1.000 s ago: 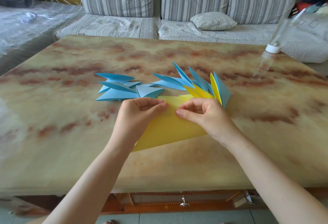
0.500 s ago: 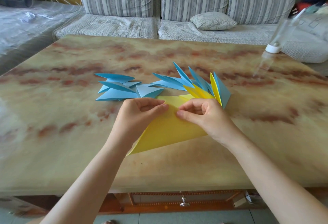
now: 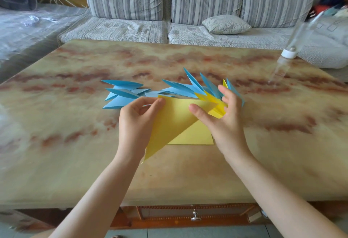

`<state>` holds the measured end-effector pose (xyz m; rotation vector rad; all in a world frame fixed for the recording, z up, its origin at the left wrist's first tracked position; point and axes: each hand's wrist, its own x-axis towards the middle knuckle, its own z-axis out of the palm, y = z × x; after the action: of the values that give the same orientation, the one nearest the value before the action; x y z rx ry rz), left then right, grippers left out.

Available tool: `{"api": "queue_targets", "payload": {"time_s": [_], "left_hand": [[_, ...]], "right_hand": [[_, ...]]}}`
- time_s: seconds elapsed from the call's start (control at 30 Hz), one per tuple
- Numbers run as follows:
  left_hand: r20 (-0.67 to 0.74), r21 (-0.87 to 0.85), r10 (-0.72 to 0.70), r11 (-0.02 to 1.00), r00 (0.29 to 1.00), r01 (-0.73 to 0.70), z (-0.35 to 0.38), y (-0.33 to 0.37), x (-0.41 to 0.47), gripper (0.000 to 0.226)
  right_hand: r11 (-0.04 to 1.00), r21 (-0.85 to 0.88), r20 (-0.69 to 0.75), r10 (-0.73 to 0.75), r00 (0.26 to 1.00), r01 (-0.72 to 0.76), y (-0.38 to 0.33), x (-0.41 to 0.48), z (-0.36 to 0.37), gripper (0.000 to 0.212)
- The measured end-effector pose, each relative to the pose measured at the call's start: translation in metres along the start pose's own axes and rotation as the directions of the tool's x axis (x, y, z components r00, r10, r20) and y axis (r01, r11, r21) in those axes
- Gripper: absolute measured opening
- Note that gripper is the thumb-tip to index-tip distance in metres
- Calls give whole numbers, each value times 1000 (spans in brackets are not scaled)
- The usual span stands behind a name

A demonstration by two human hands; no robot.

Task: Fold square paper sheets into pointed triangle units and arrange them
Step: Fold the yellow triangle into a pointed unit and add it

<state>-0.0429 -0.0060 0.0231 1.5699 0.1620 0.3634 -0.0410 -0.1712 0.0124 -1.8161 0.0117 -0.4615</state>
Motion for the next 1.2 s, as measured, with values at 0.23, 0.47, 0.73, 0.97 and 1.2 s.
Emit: {"api": "queue_targets", "payload": {"time_s": [0.23,0.47,0.73,0.97,1.2], "left_hand": [[-59,-57,36,998,998,-39,7,-1,-6,16],[4,-208,18,978,1000,-16,20,0,-17,14],[47,-373,-182,909,982,186,17,-3,-14,13],[-38,-401,-144,909,989,117,15,0,-12,16],[-49,-428,-160,895,986,124,15,0,-14,16]], "right_hand": [[876,198,320,367,874,-440,-7,-9,19,82],[750,370,403,402,822,-549,-6,-11,26,40],[742,392,397,397,827,-544,-9,-10,22,42],[686,462,451,363,815,-562,-10,-9,16,22],[702,445,414,389,823,-556,-9,-7,17,26]]}}
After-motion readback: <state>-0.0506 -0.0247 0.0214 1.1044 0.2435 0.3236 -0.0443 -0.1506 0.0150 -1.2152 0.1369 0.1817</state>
